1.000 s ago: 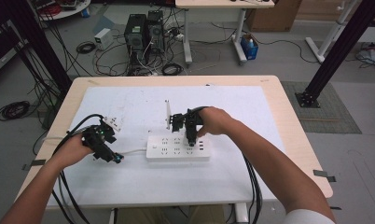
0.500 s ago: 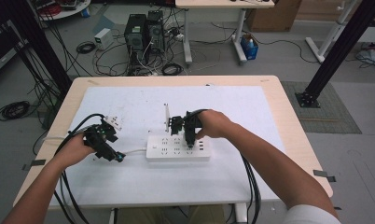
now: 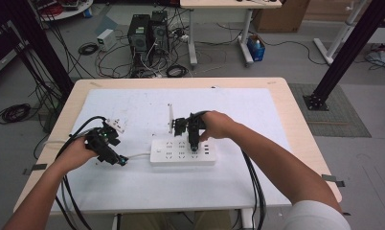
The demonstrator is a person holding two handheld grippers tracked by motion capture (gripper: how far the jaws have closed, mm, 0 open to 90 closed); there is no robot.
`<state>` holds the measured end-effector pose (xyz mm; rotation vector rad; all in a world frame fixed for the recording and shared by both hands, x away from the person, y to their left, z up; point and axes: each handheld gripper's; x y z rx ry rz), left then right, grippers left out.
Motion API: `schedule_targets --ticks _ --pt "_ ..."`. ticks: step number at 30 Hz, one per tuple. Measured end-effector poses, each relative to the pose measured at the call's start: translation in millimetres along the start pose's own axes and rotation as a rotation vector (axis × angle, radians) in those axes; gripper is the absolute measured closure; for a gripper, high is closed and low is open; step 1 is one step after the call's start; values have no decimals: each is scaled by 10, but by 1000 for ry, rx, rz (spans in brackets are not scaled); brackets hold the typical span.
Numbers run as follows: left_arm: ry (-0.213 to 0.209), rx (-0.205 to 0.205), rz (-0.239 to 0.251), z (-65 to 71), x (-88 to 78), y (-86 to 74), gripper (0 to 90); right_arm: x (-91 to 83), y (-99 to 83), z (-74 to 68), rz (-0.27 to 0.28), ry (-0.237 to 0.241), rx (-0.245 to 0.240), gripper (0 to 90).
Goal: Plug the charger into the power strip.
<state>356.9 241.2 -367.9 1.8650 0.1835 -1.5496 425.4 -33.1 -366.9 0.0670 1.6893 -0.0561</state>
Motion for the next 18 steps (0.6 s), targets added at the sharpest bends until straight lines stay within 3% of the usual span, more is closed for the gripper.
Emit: schedule_targets --ticks 1,3,6,8,11,13,14,16,17,18 --pt "-2 -1 1 11 -1 -4 174 3 -4 22 13 20 18 620" --pt "-2 16 -17 7 -6 -12 175 13 -2 1 9 11 20 621" --pt "3 4 -10 0 -19 -21 174 64 43 -145 -42 -92 -55 625" --pt "9 6 -2 6 -34 -26 175 78 28 -157 -26 -101 -52 625" --pt "10 -1 2 25 -44 -36 175 52 17 -18 -15 -4 -1 623" --pt "13 2 -3 20 -45 -35 175 53 44 43 -31 22 -33 623" --pt "11 -1 -2 21 -40 -33 175 56 55 38 -37 27 -25 624" --pt "7 -1 -3 21 -31 -29 175 70 59 -19 -50 -9 -30 626" --pt "5 -2 -4 18 -24 -30 175 87 68 -88 -64 -55 -55 627" --pt "4 -6 1 15 -14 -30 175 102 69 -131 -63 -77 -48 627"
Point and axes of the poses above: each handheld gripper's, and its own axes: x roughly forward along the jaws, y roughly out of its top, z roughly to its right, and after that the axes turned 7 degrees about y, right-handed
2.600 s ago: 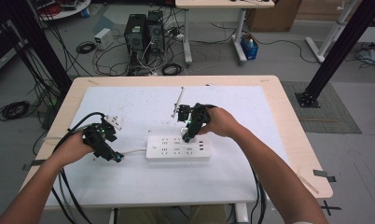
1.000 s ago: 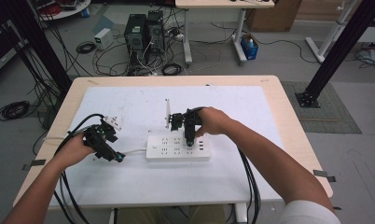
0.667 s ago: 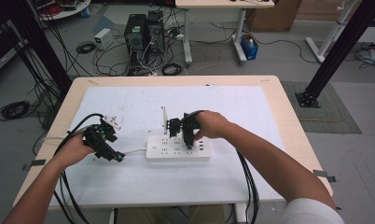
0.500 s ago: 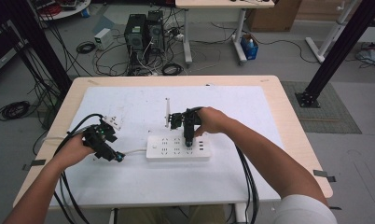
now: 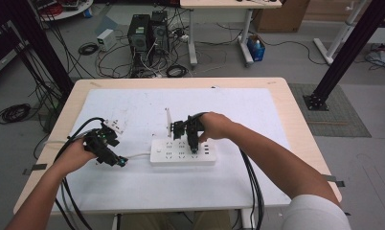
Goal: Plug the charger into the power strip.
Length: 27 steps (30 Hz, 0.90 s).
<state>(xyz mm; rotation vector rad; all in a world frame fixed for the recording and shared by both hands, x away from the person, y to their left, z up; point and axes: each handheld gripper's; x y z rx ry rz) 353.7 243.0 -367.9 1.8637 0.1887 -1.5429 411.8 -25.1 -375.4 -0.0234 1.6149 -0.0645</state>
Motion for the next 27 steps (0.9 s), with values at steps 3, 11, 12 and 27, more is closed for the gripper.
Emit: schedule_targets --ticks 3,11,12,27 --pt "-3 2 -5 -21 9 0 175 8 -1 44 2 16 -12 627" --pt "0 -9 7 -3 10 -16 174 24 -35 92 32 49 26 625" --pt "-3 1 4 -7 9 -18 175 29 -49 77 49 43 29 625" --pt "6 -4 3 -19 0 -38 175 28 -56 58 48 32 21 536"
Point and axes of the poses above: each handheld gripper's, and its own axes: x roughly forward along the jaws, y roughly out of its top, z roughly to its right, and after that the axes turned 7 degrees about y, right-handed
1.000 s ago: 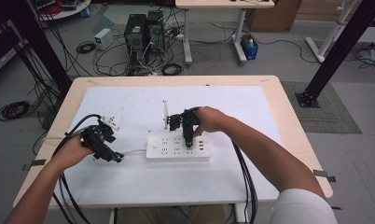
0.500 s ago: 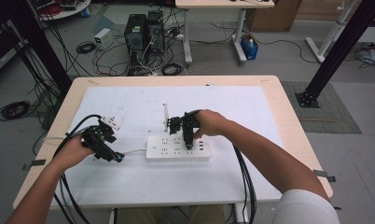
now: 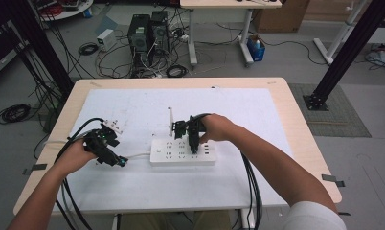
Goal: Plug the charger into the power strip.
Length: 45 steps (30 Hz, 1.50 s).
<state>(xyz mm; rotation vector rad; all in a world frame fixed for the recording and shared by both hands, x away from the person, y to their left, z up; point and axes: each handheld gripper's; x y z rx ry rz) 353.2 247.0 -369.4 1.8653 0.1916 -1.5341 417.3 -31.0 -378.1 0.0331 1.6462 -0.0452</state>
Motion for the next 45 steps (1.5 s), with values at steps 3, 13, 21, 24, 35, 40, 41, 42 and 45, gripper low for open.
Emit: schedule_targets --ticks 3,13,21,24,35,40,41,42,45 --pt "0 -11 4 -12 4 -32 174 -79 -38 15 45 6 31 561" --pt "-12 -5 7 21 46 -6 175 -119 -50 -12 48 -3 -1 620" --pt "32 -39 46 8 30 -31 175 -191 -162 28 120 6 120 257" --pt "58 -64 73 -18 -20 -43 175 -383 -363 77 241 20 208 214" --pt "112 -95 30 -60 -200 2 175 -866 -1256 -34 493 -117 458 127" --pt "114 -95 35 -76 -279 20 174 -956 -1594 -191 527 -168 530 125" --pt "120 -99 38 -80 -291 23 174 -966 -1648 -220 525 -171 542 123" --pt "123 -102 41 -82 -302 27 171 -978 -1699 -248 529 -172 550 89" --pt "113 -97 47 -76 -328 32 110 -1011 -1822 -335 536 -192 575 9"
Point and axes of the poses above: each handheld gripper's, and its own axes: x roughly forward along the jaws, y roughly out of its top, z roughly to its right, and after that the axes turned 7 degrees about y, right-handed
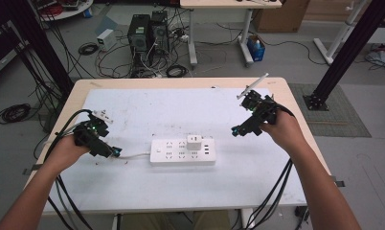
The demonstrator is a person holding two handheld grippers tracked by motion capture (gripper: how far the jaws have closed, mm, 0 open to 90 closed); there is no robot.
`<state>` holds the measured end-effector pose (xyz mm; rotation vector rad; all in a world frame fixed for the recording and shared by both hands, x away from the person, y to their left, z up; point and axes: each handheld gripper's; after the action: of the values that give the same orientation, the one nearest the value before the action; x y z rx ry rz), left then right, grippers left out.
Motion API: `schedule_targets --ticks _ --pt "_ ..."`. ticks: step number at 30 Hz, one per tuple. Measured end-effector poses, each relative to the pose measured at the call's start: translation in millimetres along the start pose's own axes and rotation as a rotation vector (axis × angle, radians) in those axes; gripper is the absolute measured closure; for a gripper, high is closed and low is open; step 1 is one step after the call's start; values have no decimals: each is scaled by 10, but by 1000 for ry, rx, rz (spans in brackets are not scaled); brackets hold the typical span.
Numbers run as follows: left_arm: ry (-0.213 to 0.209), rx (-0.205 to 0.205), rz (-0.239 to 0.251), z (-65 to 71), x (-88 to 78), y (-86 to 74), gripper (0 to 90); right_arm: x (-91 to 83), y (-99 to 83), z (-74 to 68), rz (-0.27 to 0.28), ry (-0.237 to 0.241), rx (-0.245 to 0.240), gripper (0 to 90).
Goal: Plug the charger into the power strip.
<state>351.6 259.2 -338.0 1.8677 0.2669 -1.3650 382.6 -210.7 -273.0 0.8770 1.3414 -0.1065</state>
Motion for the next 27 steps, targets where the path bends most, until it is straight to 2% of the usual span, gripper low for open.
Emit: schedule_targets --ticks 2,6,13,19,27 --pt "1 -5 8 5 -25 -9 110 -67 -54 -3 19 -7 21 9" --pt "8 5 14 3 -55 -27 110 -159 -144 -16 35 -23 24 9" --pt "0 27 -18 33 -22 -40 110 -223 -312 -36 45 -34 52 9" --pt "6 11 -29 10 -9 -55 110 -264 -440 -40 52 -56 65 9" --pt "9 -2 -22 -16 -30 -106 110 -259 -504 -17 60 -54 73 9"
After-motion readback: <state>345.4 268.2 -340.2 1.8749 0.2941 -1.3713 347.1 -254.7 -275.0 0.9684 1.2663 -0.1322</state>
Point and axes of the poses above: each handheld gripper's, and its own axes: x roughly forward along the jaws, y roughly out of its top, z roughly to its right, and after that the axes turned 7 degrees about y, right-handed
